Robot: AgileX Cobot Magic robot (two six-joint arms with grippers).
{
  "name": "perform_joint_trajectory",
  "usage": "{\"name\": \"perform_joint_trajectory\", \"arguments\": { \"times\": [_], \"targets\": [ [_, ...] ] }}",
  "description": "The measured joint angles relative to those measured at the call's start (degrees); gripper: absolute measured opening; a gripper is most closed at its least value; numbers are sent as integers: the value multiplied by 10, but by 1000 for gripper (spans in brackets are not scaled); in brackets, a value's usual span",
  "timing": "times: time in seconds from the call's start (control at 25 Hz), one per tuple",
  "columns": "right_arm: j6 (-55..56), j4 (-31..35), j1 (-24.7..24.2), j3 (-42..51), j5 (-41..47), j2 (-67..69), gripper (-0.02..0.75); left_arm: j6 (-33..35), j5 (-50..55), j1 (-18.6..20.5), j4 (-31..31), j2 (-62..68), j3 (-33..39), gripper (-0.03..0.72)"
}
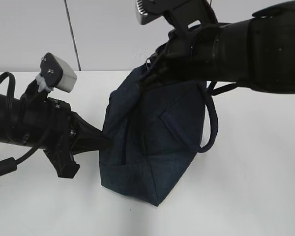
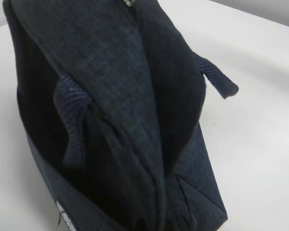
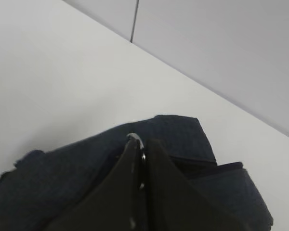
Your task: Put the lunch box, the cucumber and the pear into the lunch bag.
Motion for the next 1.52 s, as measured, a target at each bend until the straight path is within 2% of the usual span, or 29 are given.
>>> {"name": "perform_joint_trajectory", "arguments": {
  "times": [0.52, 0.72, 1.28, 1.52],
  "targets": [
    [34, -2, 3, 7, 44, -42, 6, 0, -10, 1, -2, 0, -1, -13],
    [18, -3, -4, 8, 19, -31, 6, 0, -13, 1, 0, 0, -1, -13],
    [-4, -8, -83, 3, 26, -7, 6, -12, -13, 1, 20, 0, 0, -13],
    [-7, -8, -141, 2, 53, 10, 6, -13, -13, 1, 25, 0, 1, -13]
  ]
}}
